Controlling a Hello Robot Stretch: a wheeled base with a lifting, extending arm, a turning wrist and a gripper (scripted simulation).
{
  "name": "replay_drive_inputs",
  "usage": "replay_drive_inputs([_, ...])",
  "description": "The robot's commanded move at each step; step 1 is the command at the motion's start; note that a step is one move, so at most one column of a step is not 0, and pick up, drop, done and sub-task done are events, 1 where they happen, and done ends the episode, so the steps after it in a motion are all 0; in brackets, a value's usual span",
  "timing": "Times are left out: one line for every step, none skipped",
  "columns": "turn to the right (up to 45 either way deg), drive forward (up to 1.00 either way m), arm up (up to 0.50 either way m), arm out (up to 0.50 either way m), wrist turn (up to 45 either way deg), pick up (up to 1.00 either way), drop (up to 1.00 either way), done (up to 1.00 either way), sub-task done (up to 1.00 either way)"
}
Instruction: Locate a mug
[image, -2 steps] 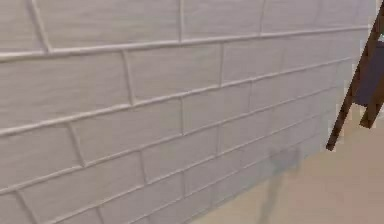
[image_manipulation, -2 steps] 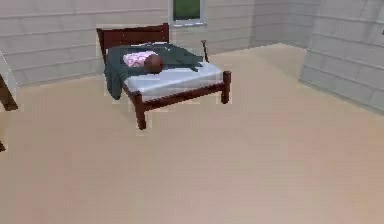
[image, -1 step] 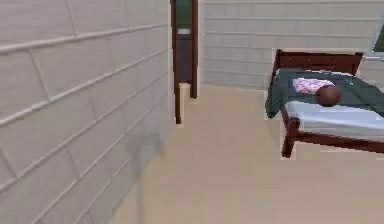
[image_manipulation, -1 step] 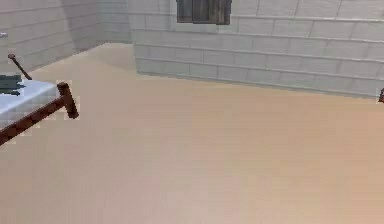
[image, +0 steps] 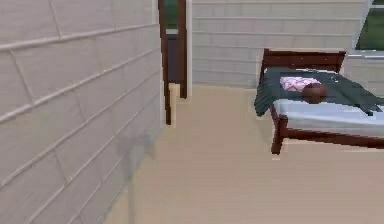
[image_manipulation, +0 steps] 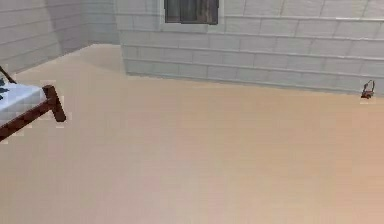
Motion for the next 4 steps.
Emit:
replay_drive_inputs([0.0,1.0,0.0,0.0,0.0,0.0,0.0,0.0,0.0])
replay_drive_inputs([3.0,0.0,0.0,0.0,0.0,0.0,0.0,0.0,0.0])
replay_drive_inputs([0.0,1.0,0.0,0.0,0.0,0.0,0.0,0.0,0.0])
replay_drive_inputs([0.0,0.55,0.0,0.0,0.0,0.0,0.0,0.0,0.0])
